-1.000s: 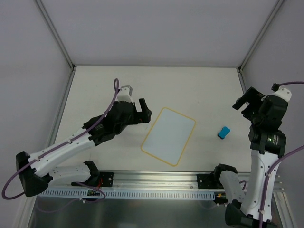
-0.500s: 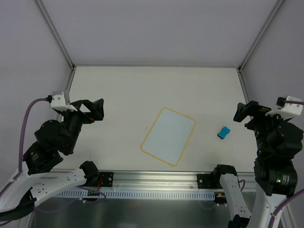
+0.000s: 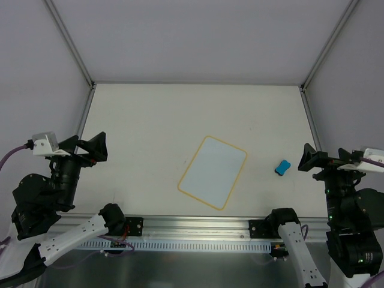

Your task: Erase the whiteboard

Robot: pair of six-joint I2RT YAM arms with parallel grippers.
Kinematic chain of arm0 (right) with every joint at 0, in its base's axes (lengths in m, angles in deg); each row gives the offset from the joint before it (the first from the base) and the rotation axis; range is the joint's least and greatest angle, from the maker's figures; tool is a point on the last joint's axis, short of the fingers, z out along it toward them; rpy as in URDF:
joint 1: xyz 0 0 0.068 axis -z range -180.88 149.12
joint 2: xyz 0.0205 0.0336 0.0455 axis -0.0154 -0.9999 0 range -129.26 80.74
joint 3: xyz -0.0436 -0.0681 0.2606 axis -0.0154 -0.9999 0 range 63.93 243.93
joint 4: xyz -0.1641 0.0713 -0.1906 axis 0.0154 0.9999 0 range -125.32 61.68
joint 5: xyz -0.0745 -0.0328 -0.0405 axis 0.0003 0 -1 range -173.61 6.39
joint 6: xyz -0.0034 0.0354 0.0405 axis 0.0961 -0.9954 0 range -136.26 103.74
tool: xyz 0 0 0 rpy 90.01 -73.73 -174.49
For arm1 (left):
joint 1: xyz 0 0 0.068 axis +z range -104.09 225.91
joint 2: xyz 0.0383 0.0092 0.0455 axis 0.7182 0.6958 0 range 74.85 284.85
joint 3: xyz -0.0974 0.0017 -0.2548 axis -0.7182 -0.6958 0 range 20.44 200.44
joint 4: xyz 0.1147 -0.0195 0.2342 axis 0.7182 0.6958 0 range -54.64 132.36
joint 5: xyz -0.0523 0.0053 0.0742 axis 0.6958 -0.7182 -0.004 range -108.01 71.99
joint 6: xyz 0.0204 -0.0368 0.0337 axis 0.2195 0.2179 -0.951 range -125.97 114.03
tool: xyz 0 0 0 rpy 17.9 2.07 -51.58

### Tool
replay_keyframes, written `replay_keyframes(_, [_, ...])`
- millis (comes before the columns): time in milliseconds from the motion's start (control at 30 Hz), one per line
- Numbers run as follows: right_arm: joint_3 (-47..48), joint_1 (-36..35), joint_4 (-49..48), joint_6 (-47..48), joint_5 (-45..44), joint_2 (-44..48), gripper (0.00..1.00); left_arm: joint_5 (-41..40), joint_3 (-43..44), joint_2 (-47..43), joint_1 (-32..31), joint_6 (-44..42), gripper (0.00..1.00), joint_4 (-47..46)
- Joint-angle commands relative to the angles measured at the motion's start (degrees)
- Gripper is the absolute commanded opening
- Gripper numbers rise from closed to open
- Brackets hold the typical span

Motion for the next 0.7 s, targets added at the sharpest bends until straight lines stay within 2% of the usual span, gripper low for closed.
replay_keyframes(0, [-0.73,-1.47,-3.62,2.48,-3.26,0.87,0.99,-1.56,-1.27,-1.56,0.65,-1.68,0.99,0.43])
replay_keyframes(667, [-2.76,-3.49,-5.38,3.62,-4.05,1.39,0.99,-1.12,-0.75,1.07,0.65,-1.06,0.99,0.6])
